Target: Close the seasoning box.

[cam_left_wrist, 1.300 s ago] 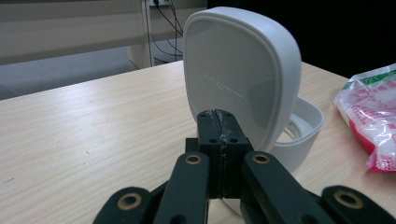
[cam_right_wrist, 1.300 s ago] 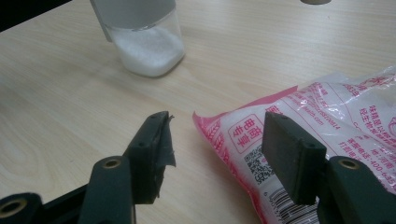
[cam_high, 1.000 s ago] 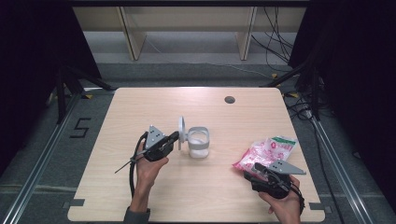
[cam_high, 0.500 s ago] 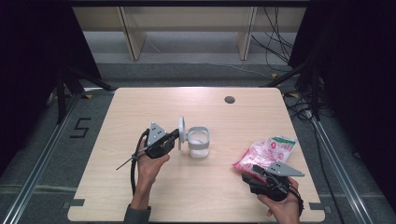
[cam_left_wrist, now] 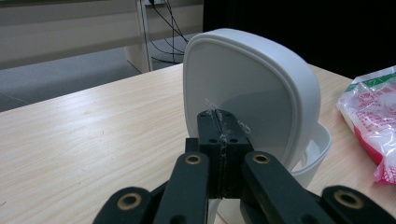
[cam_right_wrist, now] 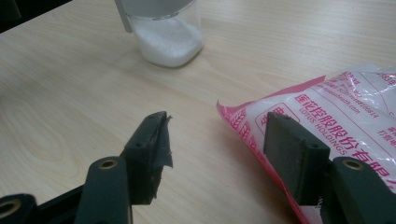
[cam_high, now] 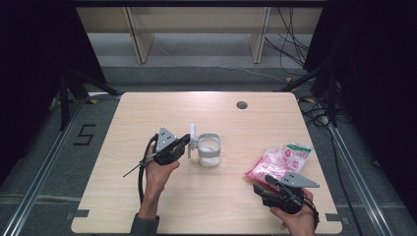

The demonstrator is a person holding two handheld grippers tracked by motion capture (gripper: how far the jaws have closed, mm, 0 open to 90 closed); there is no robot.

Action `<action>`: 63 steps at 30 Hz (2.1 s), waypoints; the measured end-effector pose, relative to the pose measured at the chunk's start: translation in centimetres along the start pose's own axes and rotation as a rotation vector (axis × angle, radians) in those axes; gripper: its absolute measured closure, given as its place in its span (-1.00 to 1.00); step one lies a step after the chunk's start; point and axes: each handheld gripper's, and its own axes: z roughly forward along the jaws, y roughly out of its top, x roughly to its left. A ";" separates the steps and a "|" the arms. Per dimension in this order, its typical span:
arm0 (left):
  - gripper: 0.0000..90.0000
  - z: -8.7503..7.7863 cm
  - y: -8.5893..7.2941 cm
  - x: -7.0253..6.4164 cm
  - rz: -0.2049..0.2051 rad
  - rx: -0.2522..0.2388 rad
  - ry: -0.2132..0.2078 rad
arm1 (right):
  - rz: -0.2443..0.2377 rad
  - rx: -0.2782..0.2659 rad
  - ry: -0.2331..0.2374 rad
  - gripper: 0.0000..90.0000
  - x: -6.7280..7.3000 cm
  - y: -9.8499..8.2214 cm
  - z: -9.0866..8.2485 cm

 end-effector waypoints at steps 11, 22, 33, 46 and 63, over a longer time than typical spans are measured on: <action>0.98 0.2 0.5 -0.9 0.020 -0.003 -0.023 | 0.024 0.003 0.016 -0.09 0.3 -0.1 -0.1; 0.92 -0.2 0.8 -1.8 0.032 -0.015 -0.058 | 0.042 0.008 0.019 -0.09 0.4 -0.1 -0.2; 0.29 -1.7 0.1 -3.2 0.024 -0.019 -0.218 | 0.009 -0.013 0.008 -0.09 0.1 -0.1 0.0; -0.28 -2.6 -2.1 -4.8 0.009 0.015 -0.220 | 0.042 -0.001 0.021 -0.09 0.6 -0.2 -0.1; -0.45 -3.1 -4.3 -6.6 0.021 0.030 -0.195 | -0.002 -0.011 0.014 -0.09 0.4 -0.4 0.0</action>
